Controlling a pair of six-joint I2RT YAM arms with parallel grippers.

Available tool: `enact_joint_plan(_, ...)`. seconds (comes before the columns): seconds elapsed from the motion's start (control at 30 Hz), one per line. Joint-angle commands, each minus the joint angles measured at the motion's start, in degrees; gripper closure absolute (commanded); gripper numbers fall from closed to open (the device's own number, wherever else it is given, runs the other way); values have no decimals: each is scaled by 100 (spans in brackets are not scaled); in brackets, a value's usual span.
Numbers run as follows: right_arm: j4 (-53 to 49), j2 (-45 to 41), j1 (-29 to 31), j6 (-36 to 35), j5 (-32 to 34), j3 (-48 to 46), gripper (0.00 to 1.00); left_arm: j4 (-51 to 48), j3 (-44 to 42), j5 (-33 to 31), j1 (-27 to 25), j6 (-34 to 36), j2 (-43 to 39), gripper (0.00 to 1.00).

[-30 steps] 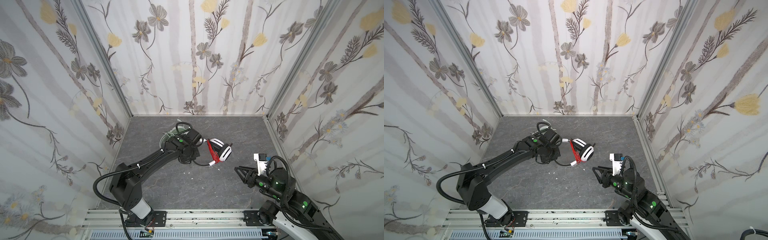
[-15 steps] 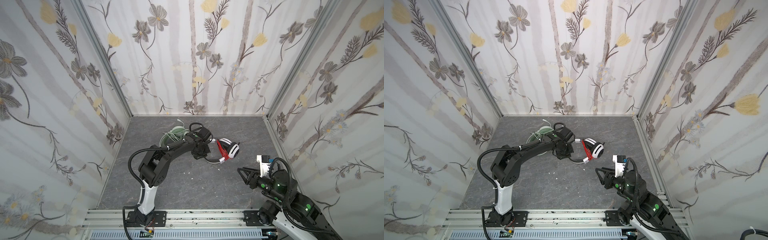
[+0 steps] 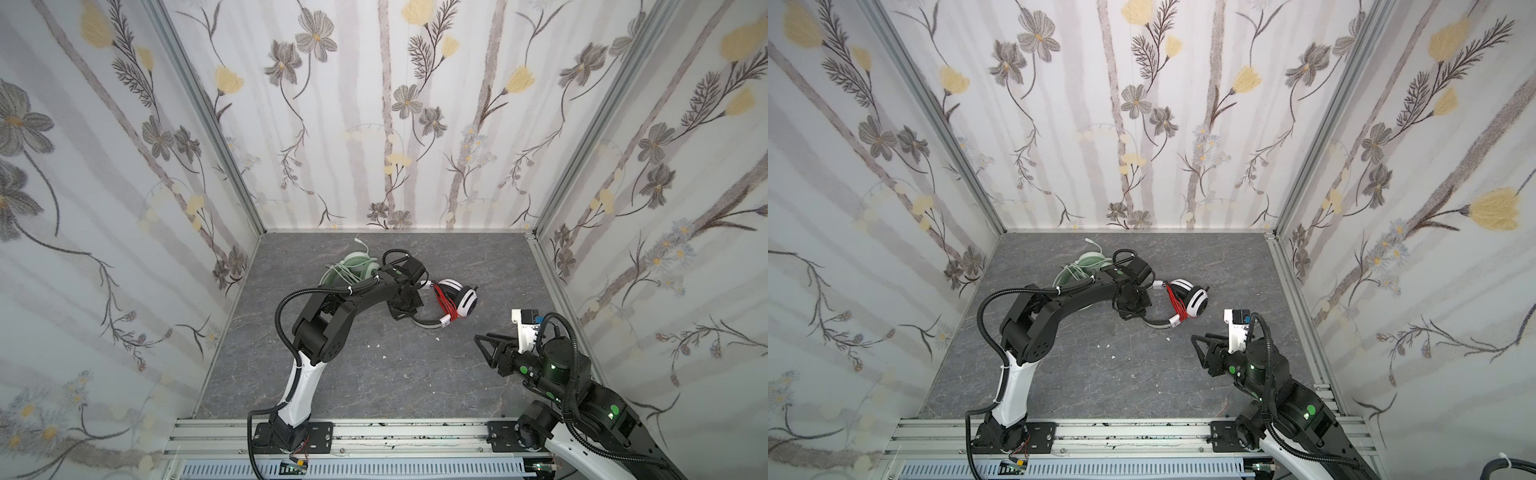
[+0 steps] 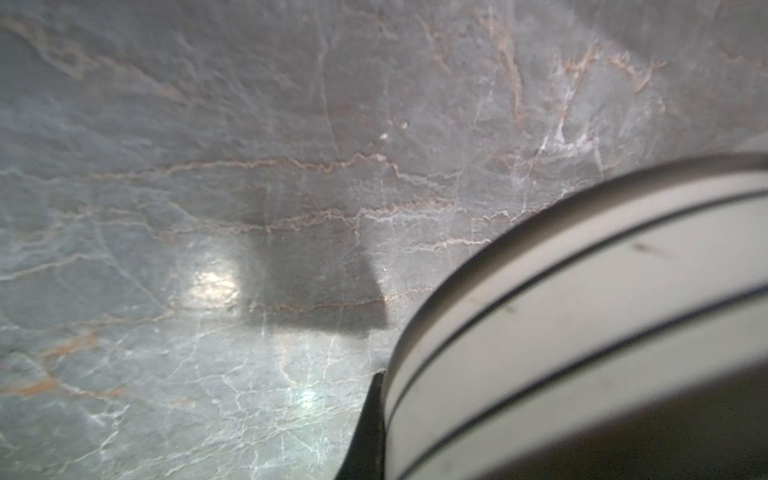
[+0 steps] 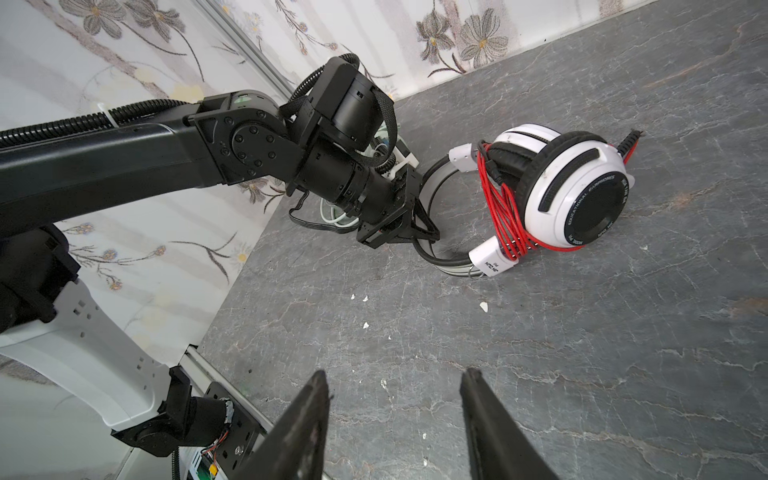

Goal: Wrap the headphones
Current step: 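Set the white headset on the table and open the left gripper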

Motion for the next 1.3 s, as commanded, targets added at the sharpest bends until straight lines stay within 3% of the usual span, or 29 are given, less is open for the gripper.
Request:
enact_joint_plan(0.0,-4,-37,2,-49,73,-29,47,69,90,-27,12,-8,46,100)
enact_joint_plan(0.2,-71,-120,-9,-76,108,-55,46,124,169,170,18,215,158,98)
enact_joint_plan(0.37,-71,-177,-15,-55,98,-64,45,-500,668,197,19,746,377,97)
enact_joint_plan(0.53,-127,-220,-16,-67,120,-17,45,-576,660,301,45,847,319,95)
enact_joint_plan(0.73,-215,-295,-17,-58,133,8,44,-304,400,420,53,917,116,70)
enact_joint_plan(0.9,-275,-350,-13,-48,160,41,43,-162,312,468,54,960,-130,61)
enact_joint_plan(1.1,-264,-250,-14,-56,173,113,41,-172,267,37,54,1159,-993,33)
enact_joint_plan(1.13,-235,-207,-17,-64,162,112,40,-205,243,-55,54,1195,-1161,23)
enact_joint_plan(1.17,-182,-168,-13,-76,136,95,39,-245,208,-131,54,1220,-1319,5)
enact_joint_plan(1.2,-135,-140,-13,-75,108,76,39,-280,166,-176,54,1233,-1460,0)
enact_joint_plan(1.27,17,-41,-17,-65,41,22,32,-332,-9,-233,54,1242,-1757,0)
